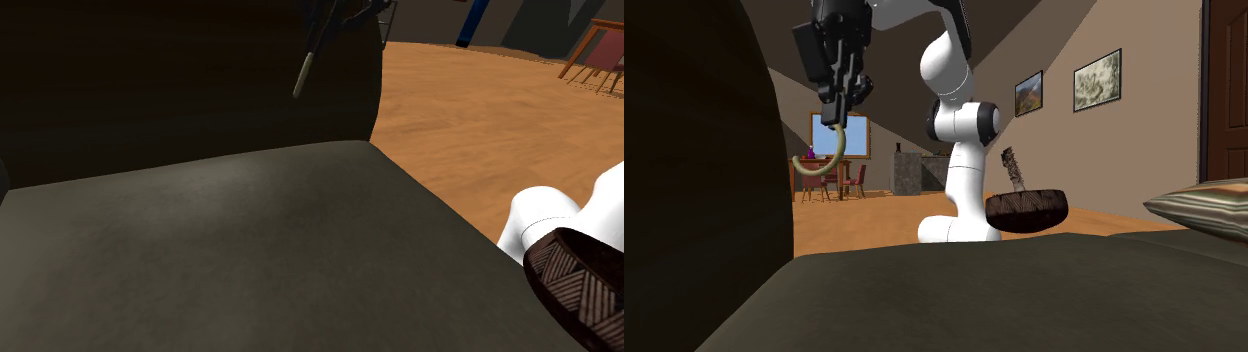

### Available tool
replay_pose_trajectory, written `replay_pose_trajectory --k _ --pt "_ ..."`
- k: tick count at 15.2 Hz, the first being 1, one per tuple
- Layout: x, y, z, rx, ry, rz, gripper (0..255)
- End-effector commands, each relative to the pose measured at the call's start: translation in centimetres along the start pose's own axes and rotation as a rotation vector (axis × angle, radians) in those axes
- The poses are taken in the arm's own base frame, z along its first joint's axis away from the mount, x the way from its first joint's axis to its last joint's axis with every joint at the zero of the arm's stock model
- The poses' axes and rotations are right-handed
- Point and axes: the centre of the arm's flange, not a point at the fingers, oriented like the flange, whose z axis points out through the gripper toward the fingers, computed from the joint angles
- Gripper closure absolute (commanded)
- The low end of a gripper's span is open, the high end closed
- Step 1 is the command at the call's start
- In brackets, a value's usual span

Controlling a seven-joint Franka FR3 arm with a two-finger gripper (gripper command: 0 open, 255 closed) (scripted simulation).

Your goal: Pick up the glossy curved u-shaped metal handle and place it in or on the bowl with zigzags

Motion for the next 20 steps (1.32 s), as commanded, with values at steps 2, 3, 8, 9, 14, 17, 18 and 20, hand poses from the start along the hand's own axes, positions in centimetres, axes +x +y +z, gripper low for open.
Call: replay_pose_trajectory --k 2,3,8,9,14,17,18,20 --pt "-0.2 -0.5 -1.6 0.0 0.0 0.0 255" --pt "-0.2 -0.7 -2.1 0.0 0.0 0.0 255" --pt "-3.3 3.4 -3.5 0.0 0.0 0.0 255" --pt "-4.1 4.5 -3.8 0.0 0.0 0.0 255" --pt "-7.9 9.6 -5.4 0.0 0.0 0.0 255" --pt "-10.2 12.7 -6.3 0.0 0.0 0.0 255" --pt "-11.0 13.7 -6.6 0.0 0.0 0.0 255" --pt "-12.5 15.8 -7.3 0.0 0.0 0.0 255"
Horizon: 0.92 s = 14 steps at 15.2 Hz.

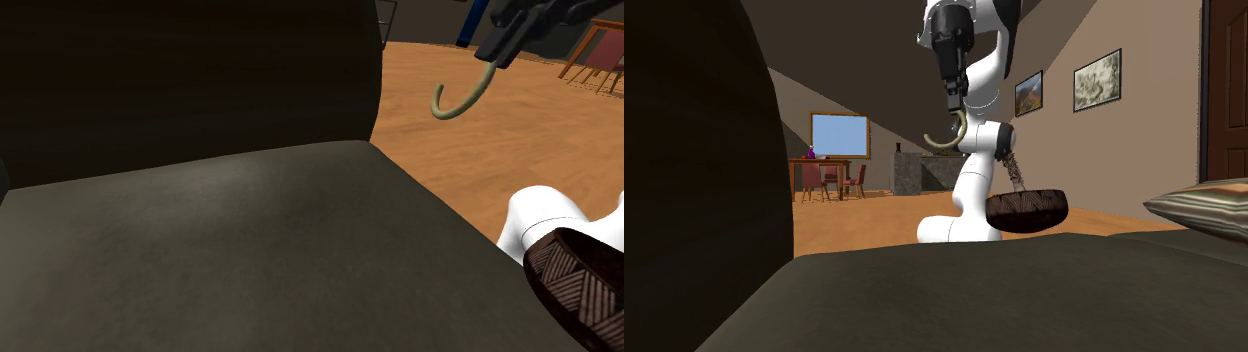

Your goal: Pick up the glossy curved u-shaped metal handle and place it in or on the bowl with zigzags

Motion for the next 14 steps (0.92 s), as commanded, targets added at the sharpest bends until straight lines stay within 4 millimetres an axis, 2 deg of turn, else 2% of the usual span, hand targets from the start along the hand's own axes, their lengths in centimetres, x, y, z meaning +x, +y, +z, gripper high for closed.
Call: replay_pose_trajectory --k 1,14 --pt "-1.6 2.3 -0.5 0.0 0.0 0.0 255" --pt "-11.6 15.7 -4.5 0.0 0.0 0.0 255"
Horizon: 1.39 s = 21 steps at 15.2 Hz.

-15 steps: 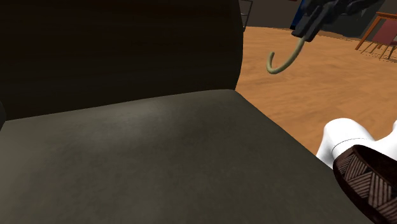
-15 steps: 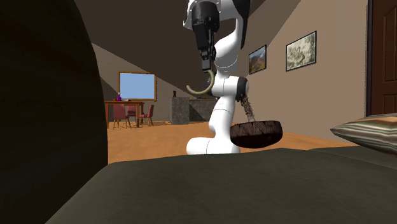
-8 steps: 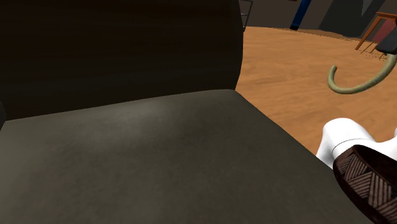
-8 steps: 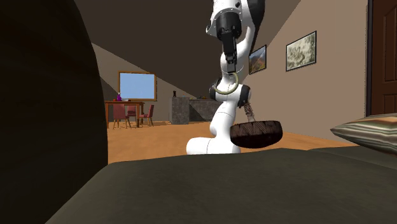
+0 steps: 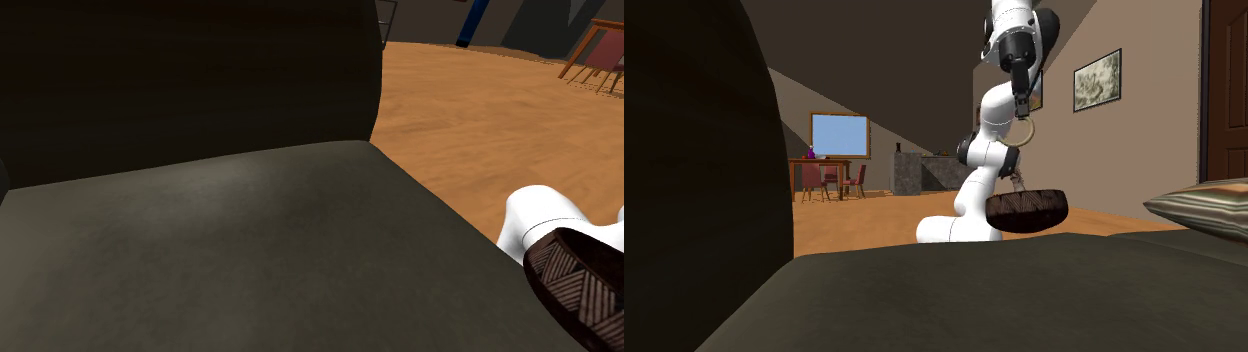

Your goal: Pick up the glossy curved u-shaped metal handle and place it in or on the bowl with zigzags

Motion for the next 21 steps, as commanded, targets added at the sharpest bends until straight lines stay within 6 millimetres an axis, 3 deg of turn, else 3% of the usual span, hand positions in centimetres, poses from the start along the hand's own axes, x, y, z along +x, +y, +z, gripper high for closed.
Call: replay_pose_trajectory --k 1,3,21 --pt "-1.6 2.1 -0.8 -0.001 0.0 0.001 255" --pt "-3.3 4.5 -1.5 -0.001 0.0 0.001 255" --pt "-2.4 7.0 7.6 -0.001 0.0 0.001 255"
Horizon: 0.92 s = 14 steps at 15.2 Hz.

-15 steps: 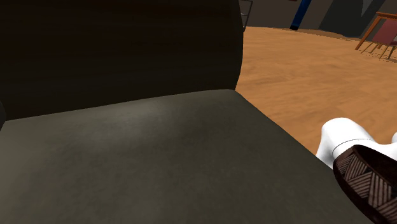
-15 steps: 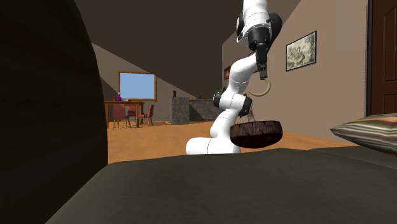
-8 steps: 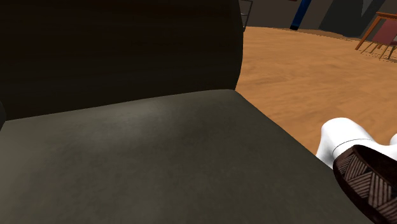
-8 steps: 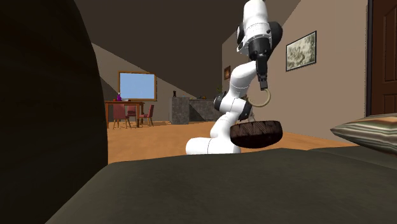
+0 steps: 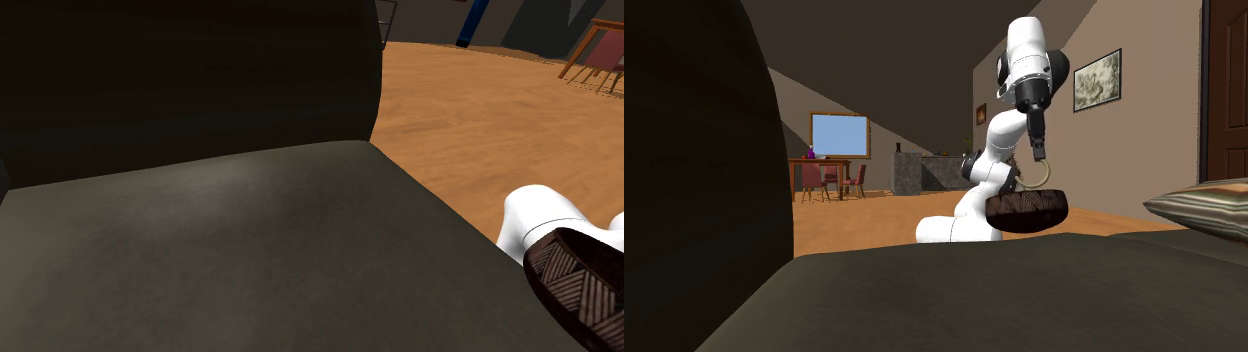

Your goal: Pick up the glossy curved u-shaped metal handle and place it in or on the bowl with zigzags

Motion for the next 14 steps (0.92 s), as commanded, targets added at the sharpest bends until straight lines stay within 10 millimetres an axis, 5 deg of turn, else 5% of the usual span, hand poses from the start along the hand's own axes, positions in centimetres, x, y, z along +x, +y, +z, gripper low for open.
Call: replay_pose_trajectory --k 1,10,11,14 --pt "0.19 0.27 1.0 0.0 0.0 0.0 255" --pt "0.25 0.42 1.55 0.0 0.0 0.0 255" --pt "0.25 0.42 1.55 0.0 0.0 0.0 0" --pt "0.25 0.42 1.55 0.0 0.0 0.0 0"
